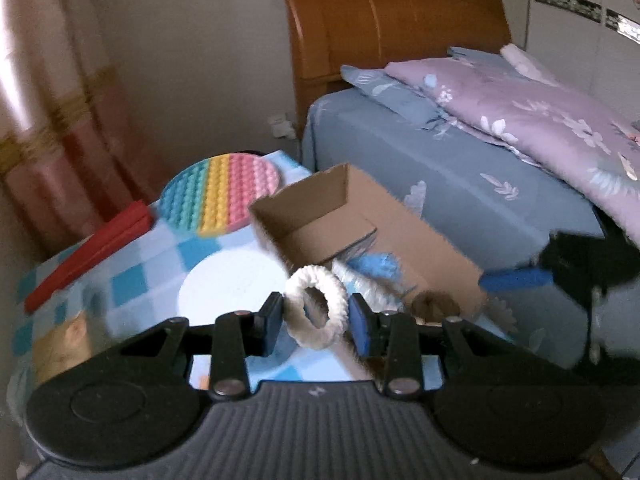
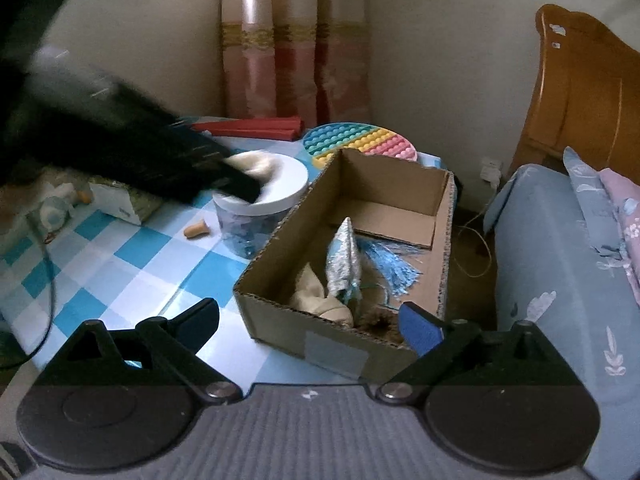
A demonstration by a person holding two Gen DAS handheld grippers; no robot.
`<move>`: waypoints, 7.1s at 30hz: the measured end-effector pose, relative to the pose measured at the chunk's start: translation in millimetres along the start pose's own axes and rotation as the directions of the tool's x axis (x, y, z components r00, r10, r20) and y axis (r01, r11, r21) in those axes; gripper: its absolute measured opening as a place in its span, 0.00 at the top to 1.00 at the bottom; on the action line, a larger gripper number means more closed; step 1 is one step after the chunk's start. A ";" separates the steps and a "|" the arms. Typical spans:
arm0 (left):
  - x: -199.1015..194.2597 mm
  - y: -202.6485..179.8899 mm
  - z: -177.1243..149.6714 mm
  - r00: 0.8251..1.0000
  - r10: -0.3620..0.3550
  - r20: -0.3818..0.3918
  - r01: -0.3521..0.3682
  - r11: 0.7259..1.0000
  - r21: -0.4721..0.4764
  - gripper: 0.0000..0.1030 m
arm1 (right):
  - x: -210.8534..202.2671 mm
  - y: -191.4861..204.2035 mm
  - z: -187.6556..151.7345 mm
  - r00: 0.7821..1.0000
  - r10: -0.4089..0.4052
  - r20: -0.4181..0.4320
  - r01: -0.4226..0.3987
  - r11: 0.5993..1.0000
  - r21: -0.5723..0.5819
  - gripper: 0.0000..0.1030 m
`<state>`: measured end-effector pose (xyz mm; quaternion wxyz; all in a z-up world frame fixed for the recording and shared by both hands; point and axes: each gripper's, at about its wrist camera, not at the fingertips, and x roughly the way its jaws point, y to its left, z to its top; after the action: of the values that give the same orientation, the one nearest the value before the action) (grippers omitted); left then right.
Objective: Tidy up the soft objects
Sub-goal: 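Lower the cream fabric ring into the box and open the left tool, then move the right tool to the orange foam earplug by the jar and grasp it, then grasp the blue-white round plush toy with the left tool while the right tool holds the earplug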
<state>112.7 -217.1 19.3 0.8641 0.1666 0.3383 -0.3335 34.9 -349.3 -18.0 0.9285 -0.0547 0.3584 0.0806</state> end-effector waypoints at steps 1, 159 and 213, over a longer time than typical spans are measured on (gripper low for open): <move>4.5 -1.6 5.1 1.000 -0.008 -0.003 0.008 1.000 0.008 0.66 | 0.4 0.8 -0.2 1.000 0.000 0.001 0.000 1.000 0.000 0.05; -56.2 148.8 -198.7 0.940 0.315 -0.134 -0.342 0.839 -0.424 0.03 | 153.2 147.6 49.6 0.998 -0.053 -0.023 0.053 0.999 -0.014 0.61; -73.2 148.5 -187.9 0.919 0.372 -0.133 -0.388 0.791 -0.473 0.59 | 76.6 136.7 42.8 0.995 0.097 0.010 -0.096 0.994 -0.050 0.69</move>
<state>85.9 20.6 -54.9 0.9211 0.0120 0.3856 -0.0535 93.1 -199.8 -44.0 0.9240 -0.0597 0.3529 0.1345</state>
